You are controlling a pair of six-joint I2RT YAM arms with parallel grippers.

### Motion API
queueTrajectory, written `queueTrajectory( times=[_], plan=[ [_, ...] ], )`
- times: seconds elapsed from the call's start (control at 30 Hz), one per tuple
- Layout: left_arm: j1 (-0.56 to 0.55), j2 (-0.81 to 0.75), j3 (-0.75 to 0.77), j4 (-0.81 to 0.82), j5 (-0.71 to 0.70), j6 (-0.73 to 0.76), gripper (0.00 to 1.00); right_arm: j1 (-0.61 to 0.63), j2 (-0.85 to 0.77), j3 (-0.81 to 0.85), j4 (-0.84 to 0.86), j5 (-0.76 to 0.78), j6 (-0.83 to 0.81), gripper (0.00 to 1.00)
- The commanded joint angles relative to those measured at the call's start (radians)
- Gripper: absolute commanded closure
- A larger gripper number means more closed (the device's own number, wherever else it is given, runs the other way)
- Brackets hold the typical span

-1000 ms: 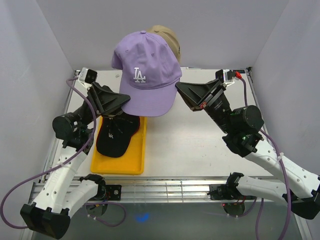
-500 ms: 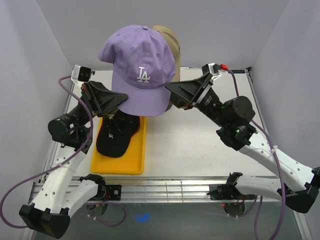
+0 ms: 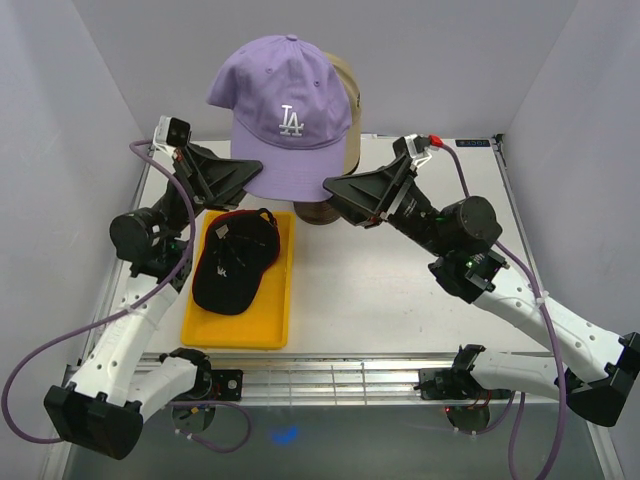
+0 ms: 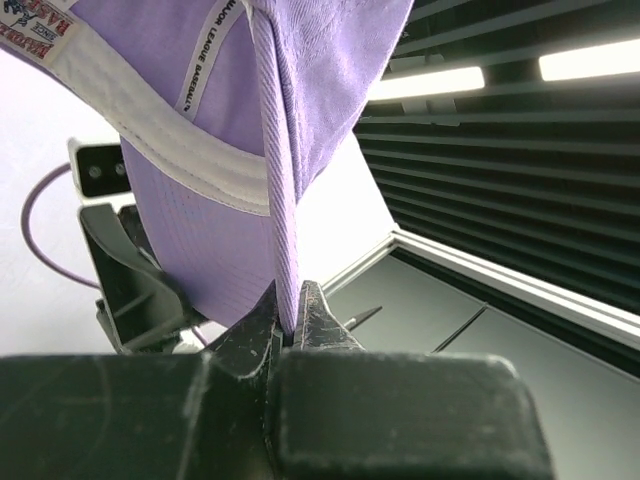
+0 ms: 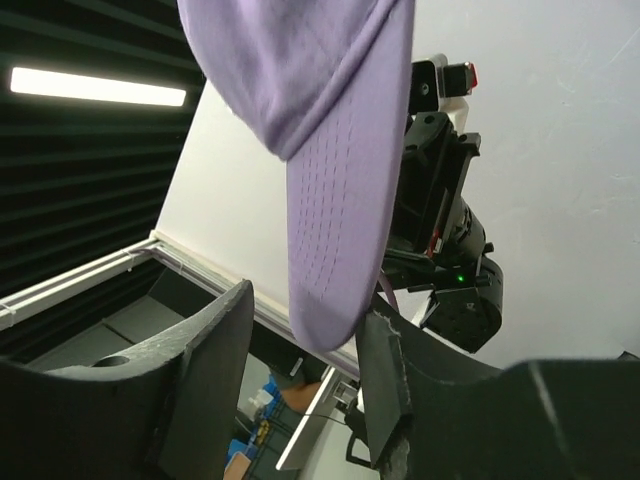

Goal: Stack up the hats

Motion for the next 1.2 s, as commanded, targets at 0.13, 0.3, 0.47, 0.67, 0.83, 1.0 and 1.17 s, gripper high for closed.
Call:
queueTrajectory(
  times=[0.13,0.3,0.47,0.67,0.83,1.0,1.17],
  plan=[
    [0.000,0.073,0.129,-0.005,-0.023,0.008,1.00,-0.013,0.069,0.148,0.001,-0.025,-0.017,0.69],
    [0.000,0.169,0.218,-0.035,-0.012,0.009,1.00,-0.118,0.171,0.287,-0.040,-0.088,0.011,0.89],
    [0.000,0.317,0.397,-0.045,0.002,0.006,1.00,-0.221,0.274,0.448,-0.037,-0.208,0.034,0.92],
    [0.002,0.509,0.596,-0.075,0.003,-0.021,1.00,-0.324,0.394,0.600,-0.046,-0.283,0.052,0.92],
    [0.012,0.651,0.748,-0.132,-0.003,-0.026,1.00,-0.352,0.458,0.601,-0.034,-0.291,0.012,0.92],
    [0.019,0.850,0.948,-0.199,0.022,-0.026,1.00,-0.381,0.521,0.584,0.000,-0.277,-0.026,0.92],
    [0.025,0.931,1.023,-0.233,0.042,-0.026,1.00,-0.409,0.558,0.559,0.018,-0.291,-0.029,0.92]
  ],
)
